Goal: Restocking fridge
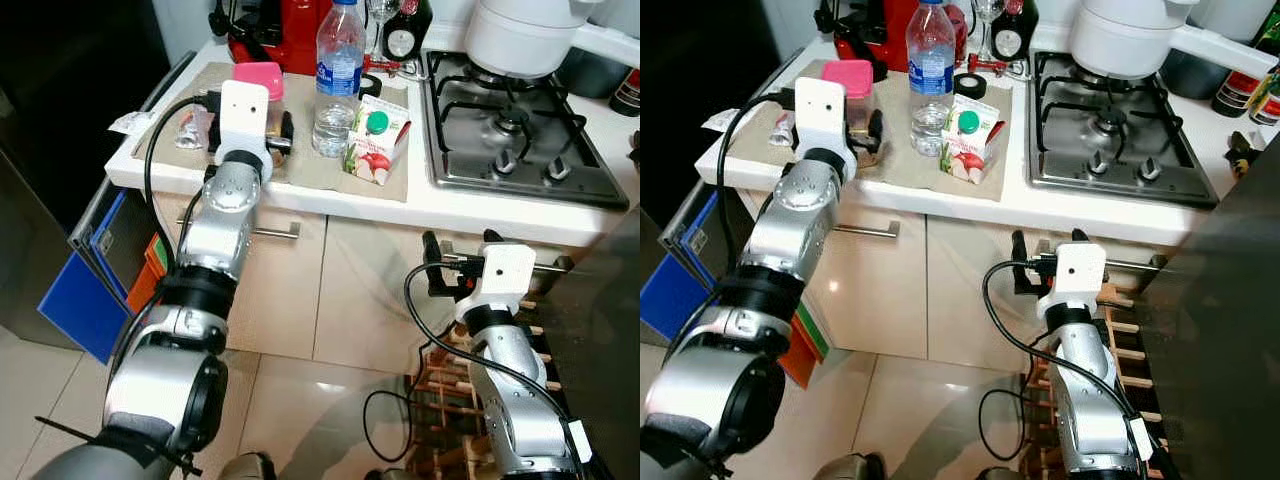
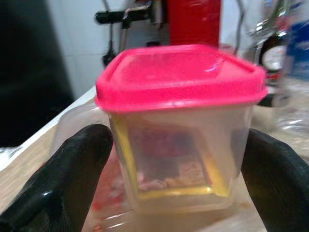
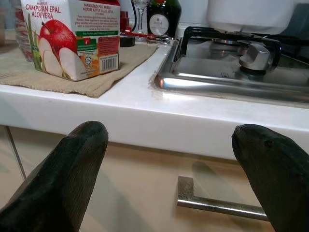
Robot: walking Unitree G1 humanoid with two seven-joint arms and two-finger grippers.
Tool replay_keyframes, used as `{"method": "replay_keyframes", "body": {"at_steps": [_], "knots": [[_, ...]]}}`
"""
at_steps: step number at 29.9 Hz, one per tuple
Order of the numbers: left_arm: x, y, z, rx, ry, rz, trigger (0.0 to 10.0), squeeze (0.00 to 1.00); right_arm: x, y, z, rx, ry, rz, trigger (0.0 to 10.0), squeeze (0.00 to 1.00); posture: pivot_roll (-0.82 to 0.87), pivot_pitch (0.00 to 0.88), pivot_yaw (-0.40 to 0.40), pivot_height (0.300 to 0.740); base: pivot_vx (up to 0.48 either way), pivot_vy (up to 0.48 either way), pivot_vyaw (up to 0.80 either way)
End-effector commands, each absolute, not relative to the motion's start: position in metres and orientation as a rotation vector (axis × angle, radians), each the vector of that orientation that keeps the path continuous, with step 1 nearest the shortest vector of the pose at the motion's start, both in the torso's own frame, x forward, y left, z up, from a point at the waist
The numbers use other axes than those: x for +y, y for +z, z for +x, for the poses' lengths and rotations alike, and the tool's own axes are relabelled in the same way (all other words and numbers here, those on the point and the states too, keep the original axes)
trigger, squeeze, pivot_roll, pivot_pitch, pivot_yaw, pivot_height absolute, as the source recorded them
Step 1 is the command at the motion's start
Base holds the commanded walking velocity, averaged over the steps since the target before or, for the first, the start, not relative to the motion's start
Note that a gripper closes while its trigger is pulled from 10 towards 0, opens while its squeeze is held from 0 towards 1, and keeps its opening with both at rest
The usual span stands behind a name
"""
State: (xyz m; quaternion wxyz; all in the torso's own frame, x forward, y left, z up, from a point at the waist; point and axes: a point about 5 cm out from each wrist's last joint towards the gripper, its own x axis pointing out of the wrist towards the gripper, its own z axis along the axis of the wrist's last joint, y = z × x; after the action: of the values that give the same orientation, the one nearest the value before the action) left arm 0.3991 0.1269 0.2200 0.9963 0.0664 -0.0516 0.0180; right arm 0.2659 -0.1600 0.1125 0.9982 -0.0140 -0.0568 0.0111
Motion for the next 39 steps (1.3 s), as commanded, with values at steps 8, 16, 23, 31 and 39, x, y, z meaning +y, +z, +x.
{"method": "replay_keyframes", "body": {"at_steps": [8,16,23,31,39], "knots": [[0.122,0.221,0.404,-0.085,0.042,0.135,0.0,0.0,-0.16,0.114,0.266,-0.105,0.033,-0.036,10.0,0.0,-0.06,0.072,-0.015,0.74,0.0,0.0,0.0],[0.119,0.219,0.405,-0.105,-0.012,0.157,0.0,0.0,-0.16,0.112,0.266,-0.099,0.031,-0.035,10.0,0.0,-0.06,0.076,-0.015,0.74,0.0,0.0,0.0],[0.114,0.221,0.403,-0.144,-0.054,0.179,0.0,0.0,-0.159,0.112,0.265,-0.097,0.031,-0.033,10.0,0.0,-0.06,0.079,-0.014,0.74,0.0,0.0,0.0],[0.11,0.233,0.395,-0.269,-0.086,0.182,0.0,0.0,-0.159,0.109,0.266,-0.091,0.03,-0.034,10.0,0.0,-0.05,0.068,-0.008,0.74,0.0,0.0,0.0],[0.116,0.242,0.381,-0.373,-0.119,0.151,0.0,0.0,-0.157,0.106,0.27,-0.089,0.035,-0.033,10.0,0.0,-0.02,0.041,-0.002,0.74,0.0,0.0,0.0]]}}
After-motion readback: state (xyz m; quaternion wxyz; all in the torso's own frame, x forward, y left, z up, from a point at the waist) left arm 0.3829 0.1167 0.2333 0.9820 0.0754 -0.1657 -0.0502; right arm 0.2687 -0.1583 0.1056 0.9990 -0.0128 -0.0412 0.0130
